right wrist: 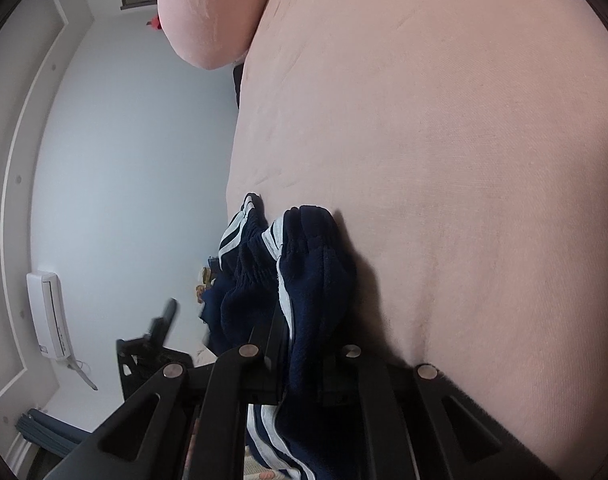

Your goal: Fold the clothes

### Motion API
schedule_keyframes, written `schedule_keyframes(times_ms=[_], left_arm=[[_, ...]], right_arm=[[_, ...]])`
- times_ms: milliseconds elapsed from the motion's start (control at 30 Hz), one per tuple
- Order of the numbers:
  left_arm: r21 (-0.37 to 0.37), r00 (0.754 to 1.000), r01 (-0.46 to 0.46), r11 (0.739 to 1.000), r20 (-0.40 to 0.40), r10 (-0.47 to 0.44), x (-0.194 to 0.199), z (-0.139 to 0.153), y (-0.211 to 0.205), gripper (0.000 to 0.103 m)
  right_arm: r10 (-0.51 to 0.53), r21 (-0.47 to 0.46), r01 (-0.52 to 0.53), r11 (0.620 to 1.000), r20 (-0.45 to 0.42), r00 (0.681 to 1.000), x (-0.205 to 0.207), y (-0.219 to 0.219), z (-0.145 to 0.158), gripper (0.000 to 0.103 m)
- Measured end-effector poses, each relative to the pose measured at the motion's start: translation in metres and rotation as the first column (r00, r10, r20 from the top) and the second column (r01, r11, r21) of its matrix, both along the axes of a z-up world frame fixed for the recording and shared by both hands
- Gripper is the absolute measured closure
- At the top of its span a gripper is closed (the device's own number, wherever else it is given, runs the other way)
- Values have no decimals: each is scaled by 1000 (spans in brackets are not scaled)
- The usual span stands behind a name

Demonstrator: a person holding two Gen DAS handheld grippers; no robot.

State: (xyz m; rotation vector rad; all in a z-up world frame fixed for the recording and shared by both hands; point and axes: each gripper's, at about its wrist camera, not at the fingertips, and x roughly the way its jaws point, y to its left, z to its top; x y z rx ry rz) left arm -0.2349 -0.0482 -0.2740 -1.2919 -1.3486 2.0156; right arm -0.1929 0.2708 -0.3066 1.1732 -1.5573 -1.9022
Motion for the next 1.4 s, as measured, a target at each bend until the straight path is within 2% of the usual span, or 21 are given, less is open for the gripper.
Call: schedule_keyframes(times_ms=[33, 67, 100, 167, 267, 367, 567, 700, 767, 933, 1133, 1300, 1333, 1400], left_arm=[[4, 1000, 3, 1000, 29, -3, -2, -8, -3, 26], [7, 998, 5, 1000, 58, -6, -4, -16, -6, 38], [-12, 998, 8, 1000, 68, -7, -3, -21, -7, 56], [-48, 998, 13, 999, 65, -9, 0, -25, -7, 66], [-47, 998, 13, 999, 66, -9, 5, -31, -11, 77], [-59, 999, 24, 998, 50, -21, 12, -30, -15, 81], [-161, 998, 21, 987, -48, -29, 26, -13, -13, 83], [-249, 993, 4, 969, -114, -34, 31, -4, -3, 85], [-284, 990, 24, 958, -123, -62, 31, 8, 3, 86], [-287, 978, 48, 957, -180, -103, 39, 55, 13, 86], [-287, 957, 73, 955, -249, -148, 49, 112, 25, 86], [-287, 934, 94, 953, -307, -184, 59, 161, 35, 86], [-286, 927, 98, 953, -322, -192, 59, 178, 50, 86], [-289, 914, 110, 951, -347, -211, 55, 190, 80, 86]], right_arm=[[-1, -1, 1, 1000, -1, 1000, -1, -1, 0, 96], [-2, -2, 2, 1000, -1, 1000, -2, -2, -1, 96], [-3, -3, 3, 1000, -2, 1000, -2, -3, -1, 96], [-5, -5, 5, 1000, -3, 1000, -4, -6, -2, 96], [-8, -1, 8, 1000, -7, 1000, -5, -8, -3, 96], [-15, 20, 15, 1000, -18, 1000, -11, -17, -3, 96], [-23, 61, 24, 998, -26, 999, -10, -20, 0, 99], [-36, 66, 35, 997, 12, 999, -9, -20, 5, 99], [-47, 73, 45, 996, 27, 999, -8, -20, 9, 97], [-81, 52, 81, 995, -5, 997, -1, -22, 30, 97], [-108, 51, 113, 992, -101, 989, 9, -14, 88, 97], [-106, 101, 129, 987, -203, 973, 29, 3, 154, 97], [-108, 110, 134, 985, -220, 969, 33, 7, 166, 97], [-120, 124, 155, 980, -255, 960, 46, 18, 189, 97]])
